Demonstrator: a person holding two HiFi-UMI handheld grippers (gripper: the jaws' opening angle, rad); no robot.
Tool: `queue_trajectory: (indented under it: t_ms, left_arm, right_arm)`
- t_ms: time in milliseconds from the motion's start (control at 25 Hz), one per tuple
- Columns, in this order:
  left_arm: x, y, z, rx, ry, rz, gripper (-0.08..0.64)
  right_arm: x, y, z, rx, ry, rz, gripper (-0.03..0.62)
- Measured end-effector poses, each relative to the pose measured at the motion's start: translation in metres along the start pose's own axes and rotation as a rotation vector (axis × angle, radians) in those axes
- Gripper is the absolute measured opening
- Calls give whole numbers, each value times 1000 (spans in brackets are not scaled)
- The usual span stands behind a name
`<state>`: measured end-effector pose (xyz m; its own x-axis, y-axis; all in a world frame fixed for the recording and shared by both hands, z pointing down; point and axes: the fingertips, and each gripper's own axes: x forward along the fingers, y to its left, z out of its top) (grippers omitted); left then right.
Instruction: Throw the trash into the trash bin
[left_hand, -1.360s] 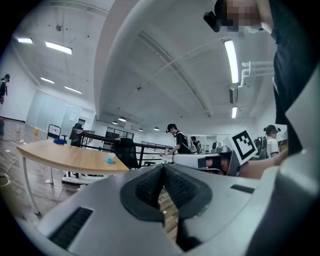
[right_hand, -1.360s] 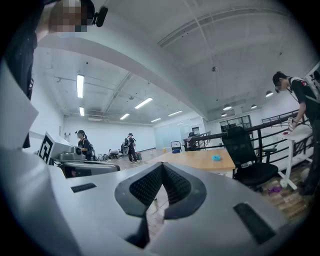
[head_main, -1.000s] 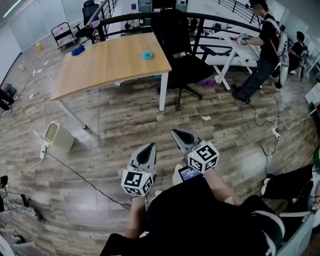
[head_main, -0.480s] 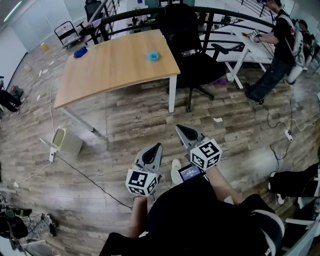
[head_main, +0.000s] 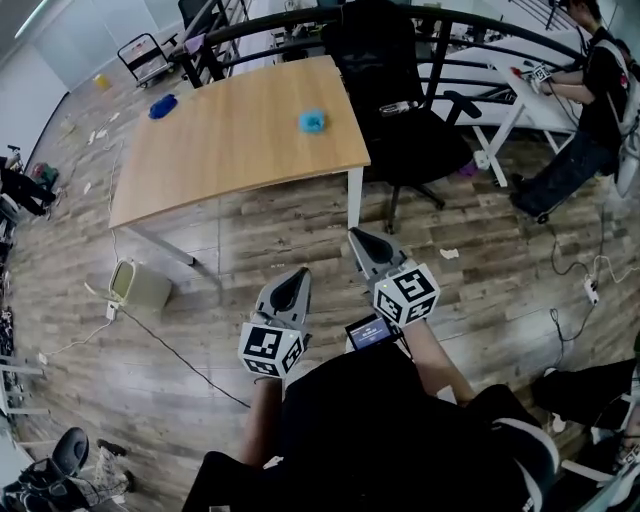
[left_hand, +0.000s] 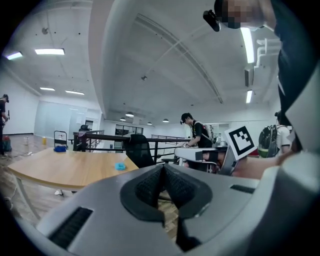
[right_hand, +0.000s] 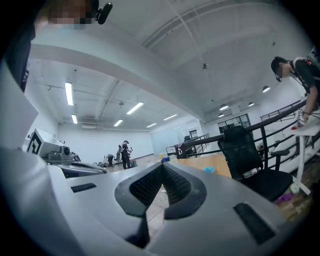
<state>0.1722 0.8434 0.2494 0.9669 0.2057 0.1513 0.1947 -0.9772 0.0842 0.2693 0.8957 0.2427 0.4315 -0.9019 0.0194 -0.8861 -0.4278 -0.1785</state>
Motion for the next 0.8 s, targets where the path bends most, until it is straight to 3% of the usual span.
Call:
queue_trajectory:
  t_ms: [160, 400, 600, 800]
  left_arm:
    - [30, 19, 6, -13, 21, 20, 8]
    - [67, 61, 7, -34, 17, 32, 8]
    - [117, 100, 10, -19, 13, -33, 8]
    - [166, 164, 39, -4, -35, -72, 8]
  right_arm:
    - [28, -29, 1, 36, 35, -23, -5]
    - [73, -57, 9, 0, 42, -31, -5]
    - [120, -80, -6, -12, 80, -45, -5]
    - [192, -103, 8, -46, 94, -76, -5]
